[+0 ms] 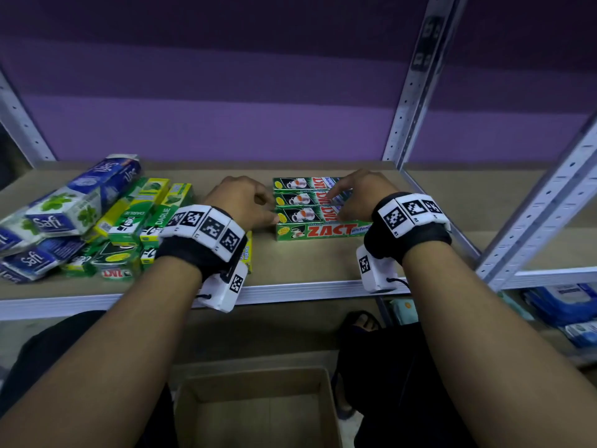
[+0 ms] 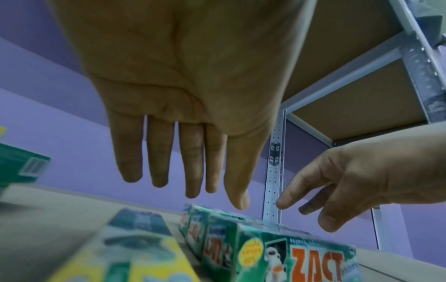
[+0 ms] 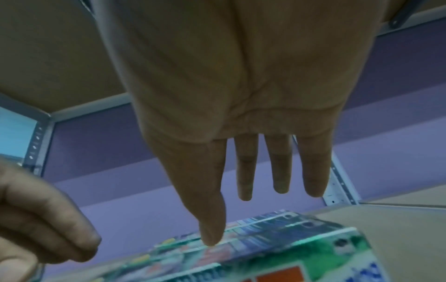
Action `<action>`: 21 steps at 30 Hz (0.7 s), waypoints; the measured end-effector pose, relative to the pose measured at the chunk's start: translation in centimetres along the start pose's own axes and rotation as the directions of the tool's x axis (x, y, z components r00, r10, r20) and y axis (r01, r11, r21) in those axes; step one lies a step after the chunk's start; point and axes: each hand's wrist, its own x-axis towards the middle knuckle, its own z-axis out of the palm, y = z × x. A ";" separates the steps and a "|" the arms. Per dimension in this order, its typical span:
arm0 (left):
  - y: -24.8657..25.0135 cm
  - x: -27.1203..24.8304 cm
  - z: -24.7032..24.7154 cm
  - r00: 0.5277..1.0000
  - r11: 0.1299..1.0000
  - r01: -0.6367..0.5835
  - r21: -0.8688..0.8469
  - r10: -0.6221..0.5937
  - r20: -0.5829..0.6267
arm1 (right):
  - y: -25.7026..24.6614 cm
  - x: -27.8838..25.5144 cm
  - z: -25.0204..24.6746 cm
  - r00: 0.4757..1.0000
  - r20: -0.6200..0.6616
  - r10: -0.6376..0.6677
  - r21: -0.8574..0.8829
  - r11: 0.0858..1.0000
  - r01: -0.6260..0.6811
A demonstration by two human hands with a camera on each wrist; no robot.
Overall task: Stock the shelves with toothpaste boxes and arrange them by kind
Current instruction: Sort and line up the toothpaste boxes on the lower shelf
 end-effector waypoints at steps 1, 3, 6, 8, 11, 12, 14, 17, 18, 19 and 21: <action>-0.4 -0.3 -0.6 1.000 1.000 0.000 -0.015 0.000 -0.022 | -0.3 -0.1 -0.1 0.999 -0.030 -0.018 0.035 0.999 0.019; -1.3 -1.0 -1.7 0.999 0.999 -0.009 -0.054 0.006 -0.048 | -1.1 -0.2 0.0 0.995 -0.077 -0.059 0.092 0.994 0.066; -2.9 -2.1 -3.7 0.996 0.997 -0.019 -0.079 0.012 -0.087 | -3.1 -0.4 0.2 0.987 -0.126 -0.096 0.152 0.982 0.115; -4.1 -3.0 -4.9 0.993 0.999 -0.013 -0.049 0.007 -0.118 | -4.7 -0.1 0.6 0.984 -0.140 -0.114 0.171 0.976 0.137; -5.9 -4.5 -6.6 0.985 1.000 0.009 -0.019 -0.012 -0.171 | -7.4 0.5 1.1 0.981 -0.136 -0.141 0.206 0.964 0.167; -6.5 -5.0 -7.0 0.979 1.000 0.019 0.001 -0.018 -0.204 | -8.4 0.7 1.3 0.978 -0.138 -0.157 0.212 0.960 0.184; -7.8 -6.0 -7.9 0.962 0.998 0.055 0.032 -0.044 -0.269 | -10.3 1.1 1.9 0.971 -0.144 -0.188 0.221 0.951 0.217; -9.9 -7.6 -9.3 0.936 0.991 0.124 0.050 -0.100 -0.338 | -12.9 1.6 3.0 0.962 -0.148 -0.231 0.229 0.938 0.260; -10.5 -8.1 -9.7 0.928 0.989 0.135 0.052 -0.108 -0.357 | -13.8 1.8 3.3 0.960 -0.142 -0.243 0.223 0.937 0.270; -11.1 -8.5 -10.2 0.921 0.988 0.145 0.053 -0.115 -0.372 | -14.6 1.9 3.7 0.958 -0.130 -0.255 0.214 0.936 0.278; -12.1 -9.3 -10.7 0.912 0.987 0.155 0.047 -0.125 -0.390 | -16.1 2.1 4.5 0.955 -0.097 -0.281 0.203 0.934 0.295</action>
